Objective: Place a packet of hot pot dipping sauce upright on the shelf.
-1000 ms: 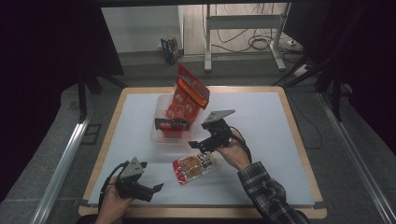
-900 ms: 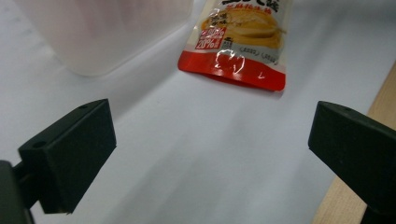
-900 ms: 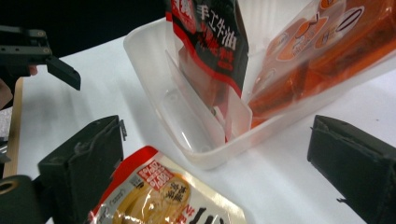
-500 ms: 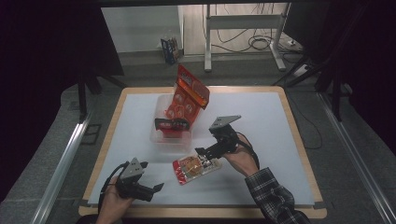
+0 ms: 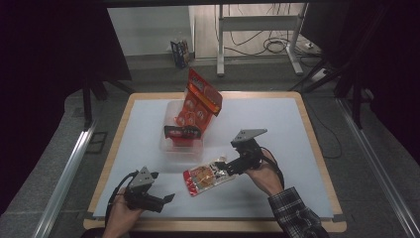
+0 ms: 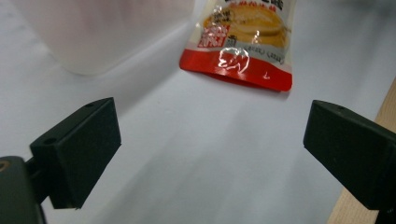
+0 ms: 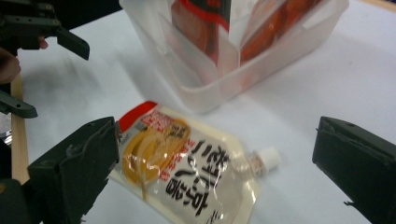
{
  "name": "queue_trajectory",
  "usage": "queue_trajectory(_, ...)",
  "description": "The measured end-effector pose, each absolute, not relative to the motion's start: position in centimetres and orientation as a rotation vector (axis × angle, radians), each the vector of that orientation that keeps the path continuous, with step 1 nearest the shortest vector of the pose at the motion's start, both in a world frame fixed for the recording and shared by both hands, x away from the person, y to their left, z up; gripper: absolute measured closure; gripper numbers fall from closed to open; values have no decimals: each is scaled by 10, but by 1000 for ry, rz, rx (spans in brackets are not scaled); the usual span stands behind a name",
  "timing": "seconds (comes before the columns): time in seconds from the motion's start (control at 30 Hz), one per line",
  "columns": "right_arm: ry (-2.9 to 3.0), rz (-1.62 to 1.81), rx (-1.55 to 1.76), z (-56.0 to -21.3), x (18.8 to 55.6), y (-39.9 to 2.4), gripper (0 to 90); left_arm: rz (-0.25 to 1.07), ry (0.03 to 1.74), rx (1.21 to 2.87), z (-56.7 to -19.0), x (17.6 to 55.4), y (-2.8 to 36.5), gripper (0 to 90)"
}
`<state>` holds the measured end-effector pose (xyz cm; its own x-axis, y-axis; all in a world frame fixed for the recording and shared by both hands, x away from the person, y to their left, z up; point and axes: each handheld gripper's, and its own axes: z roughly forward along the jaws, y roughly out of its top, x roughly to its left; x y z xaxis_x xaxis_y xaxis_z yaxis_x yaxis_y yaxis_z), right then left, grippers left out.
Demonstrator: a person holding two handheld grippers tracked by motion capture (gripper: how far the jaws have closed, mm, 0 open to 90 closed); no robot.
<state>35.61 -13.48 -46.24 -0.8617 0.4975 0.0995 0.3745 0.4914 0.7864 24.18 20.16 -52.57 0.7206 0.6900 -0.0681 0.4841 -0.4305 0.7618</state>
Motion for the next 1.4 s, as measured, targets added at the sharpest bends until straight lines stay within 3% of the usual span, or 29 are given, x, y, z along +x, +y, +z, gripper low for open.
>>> queue_trajectory(0.3, 2579, 1268, 774, -475, 342, -142, 6, 321, 871, 2110, -519, 248, 189, 46)
queue_trajectory(0.53, 2562, 1256, 773, -482, 332, -150, 15, 275, 824, 2053, -515, 255, 182, 301)
queue_trajectory(0.93, 2550, 1227, 805, -492, 320, -164, 15, 206, 733, 2046, -513, 272, 159, 598)
queue_trajectory(1.07, 2542, 1218, 814, -494, 320, -166, 15, 229, 719, 2075, -515, 277, 152, 805)
queue_trajectory(1.1, 2541, 1217, 818, -495, 320, -167, 15, 235, 715, 2084, -516, 278, 150, 805)
queue_trajectory(1.13, 2542, 1214, 827, -496, 321, -167, 15, 236, 711, 2091, -517, 279, 149, 895)
queue_trajectory(1.4, 2564, 1199, 849, -502, 324, -166, 13, 246, 723, 2135, -532, 286, 137, 900)
